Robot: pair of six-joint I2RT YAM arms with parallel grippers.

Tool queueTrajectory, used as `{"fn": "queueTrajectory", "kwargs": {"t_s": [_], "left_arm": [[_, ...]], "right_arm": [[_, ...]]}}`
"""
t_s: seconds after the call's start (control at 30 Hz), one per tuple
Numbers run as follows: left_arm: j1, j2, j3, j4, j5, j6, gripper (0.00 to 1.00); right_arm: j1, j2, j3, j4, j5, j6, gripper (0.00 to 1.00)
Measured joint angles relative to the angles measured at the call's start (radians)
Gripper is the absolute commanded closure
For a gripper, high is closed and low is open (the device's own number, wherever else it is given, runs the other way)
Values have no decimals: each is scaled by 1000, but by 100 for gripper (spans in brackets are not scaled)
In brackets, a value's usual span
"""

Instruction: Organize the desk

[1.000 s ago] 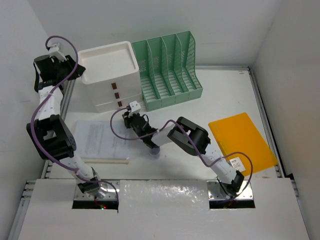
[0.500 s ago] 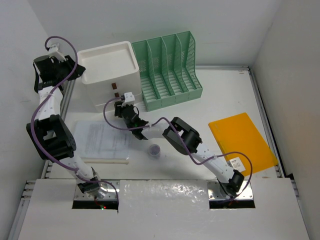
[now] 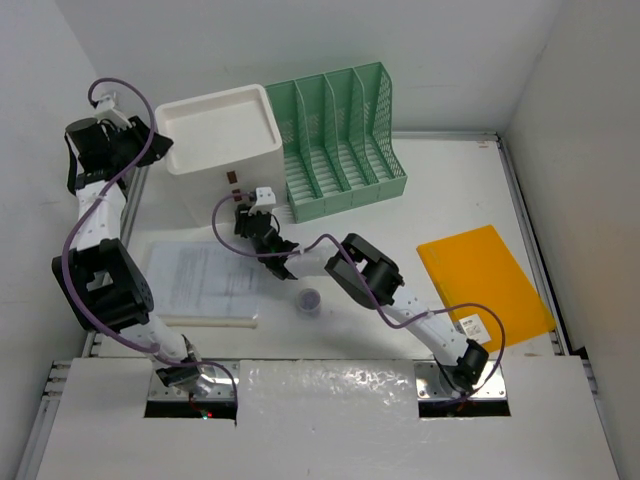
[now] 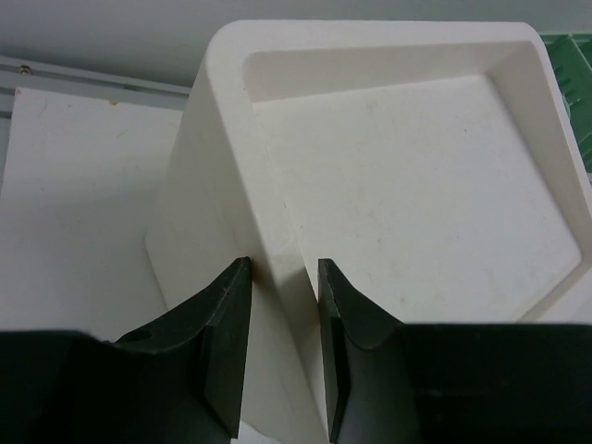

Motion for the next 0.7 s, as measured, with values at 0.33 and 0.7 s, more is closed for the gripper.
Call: {"fn": "queueTrajectory", "kwargs": {"t_s": [0.33,0.7], "left_arm": [[0,-37,-25,-39,8,-30,100],[1,-17,-8,-38,-4,-46,100]], "right_arm": [[-9,-22,-167,203,-4,-180,54],[2,-4,-108,239,-82,-367,50]]}}
